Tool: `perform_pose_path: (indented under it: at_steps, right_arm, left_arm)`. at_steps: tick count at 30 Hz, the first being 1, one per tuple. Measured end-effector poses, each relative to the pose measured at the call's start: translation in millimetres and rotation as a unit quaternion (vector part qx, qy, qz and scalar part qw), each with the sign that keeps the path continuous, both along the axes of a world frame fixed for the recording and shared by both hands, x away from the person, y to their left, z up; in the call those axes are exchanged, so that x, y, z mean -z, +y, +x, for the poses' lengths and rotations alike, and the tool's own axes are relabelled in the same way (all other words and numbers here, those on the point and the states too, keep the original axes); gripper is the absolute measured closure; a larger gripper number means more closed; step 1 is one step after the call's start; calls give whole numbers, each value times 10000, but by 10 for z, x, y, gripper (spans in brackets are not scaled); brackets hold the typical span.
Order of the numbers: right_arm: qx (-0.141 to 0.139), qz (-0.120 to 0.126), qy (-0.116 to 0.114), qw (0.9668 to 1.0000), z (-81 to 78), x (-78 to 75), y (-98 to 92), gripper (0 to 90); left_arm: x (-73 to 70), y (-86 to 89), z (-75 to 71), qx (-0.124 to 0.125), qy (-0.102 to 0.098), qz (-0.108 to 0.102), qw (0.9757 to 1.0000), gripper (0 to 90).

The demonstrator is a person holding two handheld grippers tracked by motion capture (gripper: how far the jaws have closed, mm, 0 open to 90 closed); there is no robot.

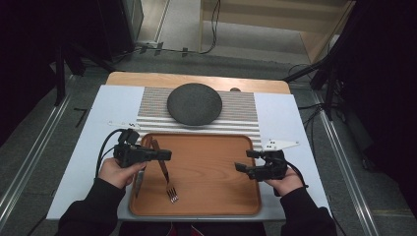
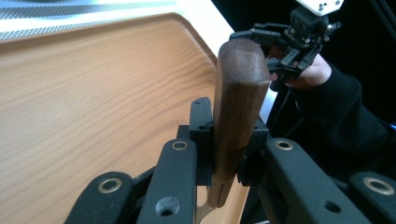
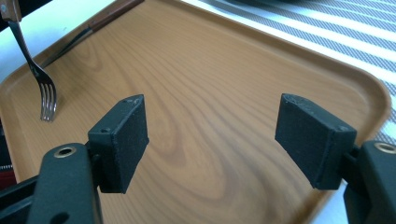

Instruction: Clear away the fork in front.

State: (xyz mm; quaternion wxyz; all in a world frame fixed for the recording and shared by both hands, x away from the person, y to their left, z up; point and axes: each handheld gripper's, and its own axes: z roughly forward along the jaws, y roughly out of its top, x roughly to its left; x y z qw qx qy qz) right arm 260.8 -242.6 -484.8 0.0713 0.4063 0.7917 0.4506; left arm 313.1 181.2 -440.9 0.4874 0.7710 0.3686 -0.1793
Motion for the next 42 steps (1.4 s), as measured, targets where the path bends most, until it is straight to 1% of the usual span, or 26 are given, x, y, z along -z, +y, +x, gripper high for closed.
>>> perform_pose_path:
  at_steps: [3, 5, 9, 11, 13, 16, 18, 20, 22, 24, 26, 28, 30, 32, 35, 37, 42]
  right_arm:
    - [43, 25, 46, 10000, -44, 22, -44, 233]
    - [79, 7, 60, 10000, -74, 35, -68, 232]
    - [172, 12, 43, 9998, -131, 55, -107, 225]
    - [199, 6, -1, 9998, -153, 56, -128, 223]
    - [251, 23, -29, 9997, -173, 56, -153, 222]
    - [365, -4, 0, 9993, -198, 71, -191, 222]
    - [424, -27, 15, 9991, -205, 87, -218, 221]
    - [461, -43, 21, 9989, -210, 95, -234, 220]
    - [463, -29, 0, 9989, -215, 97, -236, 207]
    - [482, -88, 12, 9988, -213, 105, -238, 206]
    - [536, -141, 9, 9985, -206, 114, -242, 206]
    - [564, -146, 19, 9983, -201, 117, -245, 206]
    - [570, -147, 13, 9983, -197, 119, -248, 206]
    - [577, -141, 17, 9982, -196, 121, -246, 206]
    - [558, -175, 33, 9983, -191, 127, -240, 206]
    - [568, -147, 70, 9983, -187, 132, -225, 206]
    - [535, -111, 45, 9985, -178, 131, -217, 206]
  left_arm:
    - [23, 13, 17, -38, 50, -37, 10000, 803]
    - [33, 21, 26, -63, 52, -23, 10000, 803]
    - [63, 38, 48, -153, -44, 110, 9998, 794]
    - [80, 36, 54, -227, -74, 107, 9997, 789]
    - [91, 26, 56, -301, -184, 215, 9991, 779]
    - [119, 29, 78, -380, -239, 324, 9985, 763]
    - [149, 39, 102, -420, -233, 351, 9982, 755]
    - [181, 42, 123, -489, -261, 431, 9975, 742]
    - [225, 39, 150, -554, -240, 483, 9970, 730]
    - [260, 31, 172, -608, -219, 565, 9963, 716]
    - [287, 22, 189, -646, -233, 617, 9957, 707]
    - [312, 2, 200, -691, -276, 730, 9945, 694]
    - [339, -7, 217, -712, -282, 792, 9939, 682]
    - [370, -18, 229, -753, -291, 781, 9937, 675]
    - [420, -38, 252, -792, -330, 843, 9927, 660]
    - [473, -48, 277, -796, -252, 872, 9927, 650]
    - [541, -79, 299, -847, -241, 885, 9922, 635]
